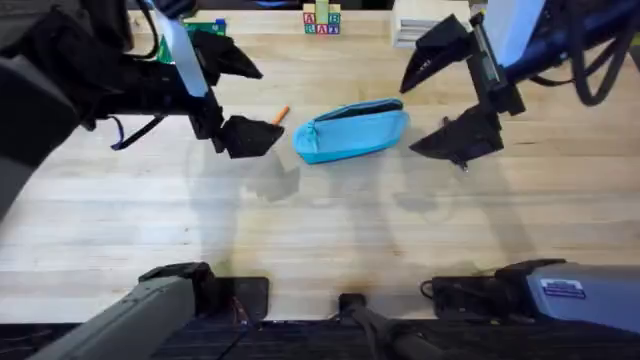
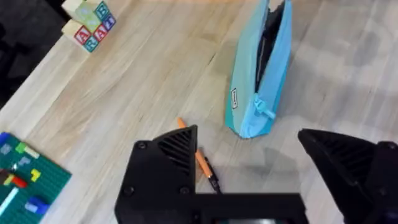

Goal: Unzip the bag, pick up the pens from the table one at a time and place them inside, then zip the bag closed.

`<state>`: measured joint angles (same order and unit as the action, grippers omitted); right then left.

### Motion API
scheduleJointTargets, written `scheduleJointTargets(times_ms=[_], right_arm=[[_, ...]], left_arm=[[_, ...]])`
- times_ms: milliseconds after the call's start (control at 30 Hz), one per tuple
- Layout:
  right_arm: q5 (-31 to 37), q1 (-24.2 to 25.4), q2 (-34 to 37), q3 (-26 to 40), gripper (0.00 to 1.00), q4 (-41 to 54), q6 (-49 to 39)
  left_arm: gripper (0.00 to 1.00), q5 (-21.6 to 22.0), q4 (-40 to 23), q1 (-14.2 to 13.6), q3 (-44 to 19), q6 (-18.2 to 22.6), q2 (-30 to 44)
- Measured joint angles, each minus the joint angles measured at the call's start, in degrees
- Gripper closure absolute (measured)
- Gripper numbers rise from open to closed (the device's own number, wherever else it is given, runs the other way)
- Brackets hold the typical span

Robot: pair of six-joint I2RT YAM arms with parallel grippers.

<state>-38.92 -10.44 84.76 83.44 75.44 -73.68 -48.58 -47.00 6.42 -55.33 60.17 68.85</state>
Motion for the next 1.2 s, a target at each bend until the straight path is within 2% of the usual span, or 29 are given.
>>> scheduleJointTargets(times_ms=[167, 367, 700, 1200], right_arm=[[5.5, 0.0, 0.0, 0.0, 0.006, 1.6, 0.0], [11.4, 0.0, 0.0, 0.0, 0.006, 2.6, 0.0], [13.9, 0.0, 0.0, 0.0, 0.006, 2.6, 0.0], [14.1, 0.0, 0.0, 0.0, 0.006, 2.7, 0.0]], left_arm=[[0.006, 3.2, -0.1, 0.0, 0.0, -8.3, -4.4], [0.006, 4.4, -0.3, 0.0, 0.0, -13.0, -7.4], [0.006, 4.9, -0.4, 0.0, 0.0, -14.7, -7.7], [0.006, 4.9, -0.4, 0.0, 0.0, -14.8, -7.7]])
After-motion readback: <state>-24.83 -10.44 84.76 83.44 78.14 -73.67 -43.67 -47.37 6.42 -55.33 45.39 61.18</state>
